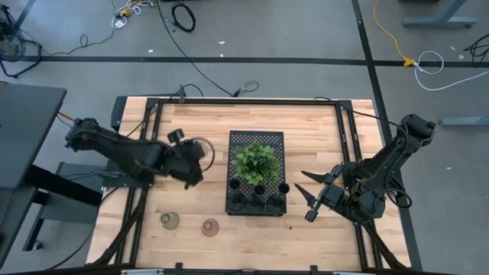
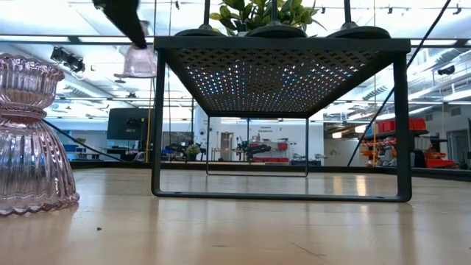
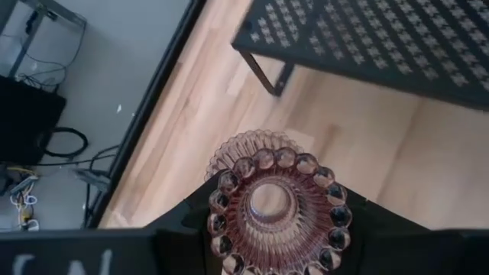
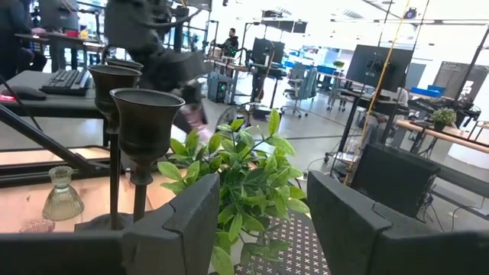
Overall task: Pick & Place candle stick holders
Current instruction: Put the left pink glass candle holder on the shelf
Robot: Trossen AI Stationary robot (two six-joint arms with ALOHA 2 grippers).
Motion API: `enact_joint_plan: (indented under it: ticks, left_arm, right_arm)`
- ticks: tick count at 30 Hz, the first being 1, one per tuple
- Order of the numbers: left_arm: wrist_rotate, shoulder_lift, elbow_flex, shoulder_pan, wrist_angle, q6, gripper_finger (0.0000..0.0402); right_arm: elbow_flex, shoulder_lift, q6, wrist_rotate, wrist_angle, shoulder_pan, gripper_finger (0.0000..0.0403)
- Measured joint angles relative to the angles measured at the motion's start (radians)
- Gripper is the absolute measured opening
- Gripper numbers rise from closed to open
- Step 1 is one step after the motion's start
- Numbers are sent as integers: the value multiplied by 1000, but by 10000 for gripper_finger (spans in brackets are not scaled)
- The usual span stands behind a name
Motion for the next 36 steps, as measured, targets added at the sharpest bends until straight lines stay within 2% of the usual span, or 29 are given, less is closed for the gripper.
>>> enact_joint_plan:
  ticks: [4, 10, 13, 18, 22, 26, 36]
  left_arm:
    - [30, -17, 0, 105, 87, 146, 154]
    - [170, -53, -1, 259, 259, 355, 154]
    - [230, -54, -1, 331, 329, 414, 154]
    - [388, -40, -1, 428, 462, 507, 154]
    - [455, -18, -1, 482, 530, 542, 154]
    - [461, 26, -1, 517, 533, 561, 154]
    - [662, 158, -1, 556, 715, 624, 154]
  right_arm:
    - [0, 0, 0, 0, 0, 0, 201]
    - [0, 0, 0, -1, -8, 0, 201]
    - [0, 0, -1, 6, -10, 0, 201]
    - [0, 0, -1, 3, -12, 0, 201]
    - [0, 0, -4, 7, -13, 1, 201]
    - [0, 0, -11, 16, -13, 1, 201]
    - [0, 0, -16, 26, -16, 2, 201]
